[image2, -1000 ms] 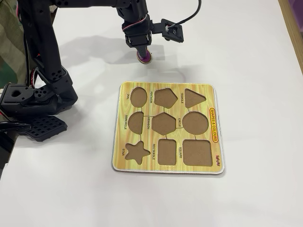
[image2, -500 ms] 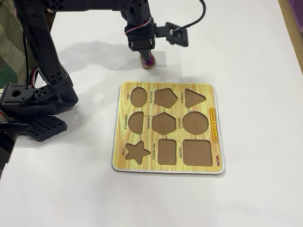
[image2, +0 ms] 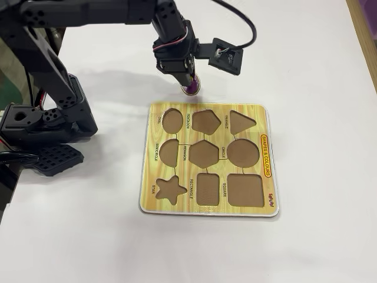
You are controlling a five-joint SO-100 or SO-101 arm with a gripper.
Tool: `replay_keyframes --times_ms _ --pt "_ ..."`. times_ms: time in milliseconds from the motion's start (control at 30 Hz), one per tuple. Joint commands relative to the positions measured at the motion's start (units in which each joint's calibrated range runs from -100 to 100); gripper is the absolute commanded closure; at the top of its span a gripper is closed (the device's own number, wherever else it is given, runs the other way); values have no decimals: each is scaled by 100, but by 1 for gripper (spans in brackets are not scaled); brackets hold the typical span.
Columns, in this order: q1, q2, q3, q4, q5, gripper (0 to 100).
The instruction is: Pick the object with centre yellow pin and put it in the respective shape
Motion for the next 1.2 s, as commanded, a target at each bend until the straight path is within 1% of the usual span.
replay_keyframes --times_ms 0,433,633,767,900,1167 --pt "125 -664 216 26 25 99" --pt "222 -2488 2113 -26 -32 99" --pt "262 -2932 2581 34 -32 99" --pt "428 -2990 2635 52 9 99" --pt "603 -2990 2536 311 15 99" --pt "711 -2907 2050 233 15 99"
